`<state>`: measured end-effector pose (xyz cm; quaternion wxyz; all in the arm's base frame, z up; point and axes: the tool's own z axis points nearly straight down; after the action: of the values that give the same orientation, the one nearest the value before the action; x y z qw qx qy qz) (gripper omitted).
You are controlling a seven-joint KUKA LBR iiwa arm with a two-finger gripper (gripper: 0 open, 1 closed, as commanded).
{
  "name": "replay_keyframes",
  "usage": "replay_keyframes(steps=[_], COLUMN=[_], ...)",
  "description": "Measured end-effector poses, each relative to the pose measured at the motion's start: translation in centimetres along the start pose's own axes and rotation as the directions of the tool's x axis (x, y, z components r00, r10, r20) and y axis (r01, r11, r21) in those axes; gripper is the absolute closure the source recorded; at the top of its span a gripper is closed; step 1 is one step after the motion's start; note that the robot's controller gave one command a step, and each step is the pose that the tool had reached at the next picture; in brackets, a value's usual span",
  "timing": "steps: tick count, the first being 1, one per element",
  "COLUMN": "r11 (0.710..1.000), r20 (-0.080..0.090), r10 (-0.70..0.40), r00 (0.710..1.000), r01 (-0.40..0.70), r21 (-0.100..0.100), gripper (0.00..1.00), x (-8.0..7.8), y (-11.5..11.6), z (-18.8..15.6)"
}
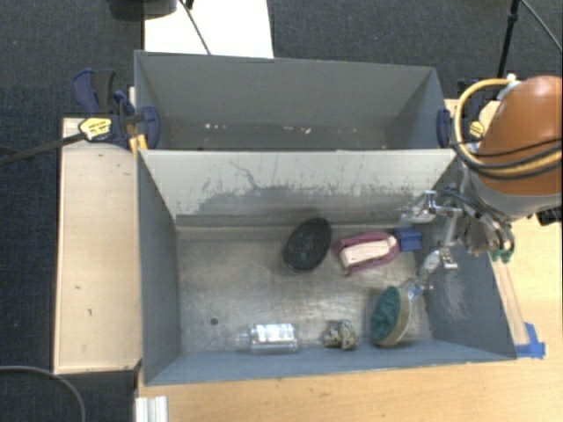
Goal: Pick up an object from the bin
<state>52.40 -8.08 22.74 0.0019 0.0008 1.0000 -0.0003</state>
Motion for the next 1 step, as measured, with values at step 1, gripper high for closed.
replay_keyframes(steps=[1], r11=[0.949], r20=[-0.002], r10=[-0.314], r00=[0.949], r01=[0.314], r21=[-0.004], gripper=[0.00], x=[-3.60], y=[8.51], z=[15.24])
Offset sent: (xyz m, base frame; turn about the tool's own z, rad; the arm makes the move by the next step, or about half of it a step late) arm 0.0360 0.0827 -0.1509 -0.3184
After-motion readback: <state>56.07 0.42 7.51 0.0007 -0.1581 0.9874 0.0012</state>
